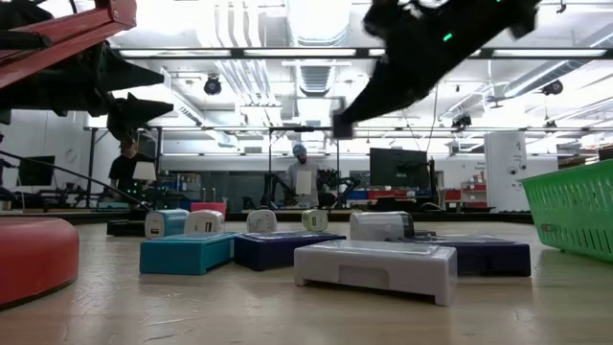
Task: Pick & Place Office items
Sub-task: Put the purple charger adapter into the green basket
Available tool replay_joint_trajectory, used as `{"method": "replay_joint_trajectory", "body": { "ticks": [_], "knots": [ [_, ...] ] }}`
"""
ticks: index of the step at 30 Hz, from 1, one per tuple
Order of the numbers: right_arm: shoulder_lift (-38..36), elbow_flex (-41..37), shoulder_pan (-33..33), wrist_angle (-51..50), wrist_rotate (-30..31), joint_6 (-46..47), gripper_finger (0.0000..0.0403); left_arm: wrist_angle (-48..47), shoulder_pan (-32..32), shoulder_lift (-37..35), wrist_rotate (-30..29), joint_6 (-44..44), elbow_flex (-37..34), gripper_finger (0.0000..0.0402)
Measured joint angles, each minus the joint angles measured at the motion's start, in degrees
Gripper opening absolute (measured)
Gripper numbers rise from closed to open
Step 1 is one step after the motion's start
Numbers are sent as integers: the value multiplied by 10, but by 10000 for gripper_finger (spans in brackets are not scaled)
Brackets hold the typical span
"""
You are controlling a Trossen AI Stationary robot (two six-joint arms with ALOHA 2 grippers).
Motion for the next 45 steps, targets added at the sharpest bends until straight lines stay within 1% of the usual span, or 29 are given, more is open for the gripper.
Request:
{"method": "replay_joint_trajectory", "body": {
  "ticks": [3,7,12,15,18,23,30,33,38,45],
  "knots": [
    [-51,0,14,-85,-44,4,143,1,0,0,0,0,0,320],
    [-112,0,31,-182,-130,35,143,1,0,0,0,0,0,320],
    [-162,0,56,-262,-221,91,143,1,0,0,0,0,0,320],
    [-185,0,74,-310,-249,135,143,1,0,0,0,0,0,320],
    [-201,0,98,-342,-250,171,143,1,0,0,0,0,0,320],
    [-209,0,147,-365,-253,187,144,1,0,0,0,0,0,320],
    [-190,-5,204,-367,-244,197,144,1,0,0,0,0,0,320],
    [-169,-9,210,-379,-236,197,144,1,0,0,0,0,0,320],
    [-135,-15,211,-432,-227,197,144,1,0,0,0,0,0,320],
    [-89,-22,210,-434,-225,197,144,1,0,0,0,0,0,320]
  ]
}}
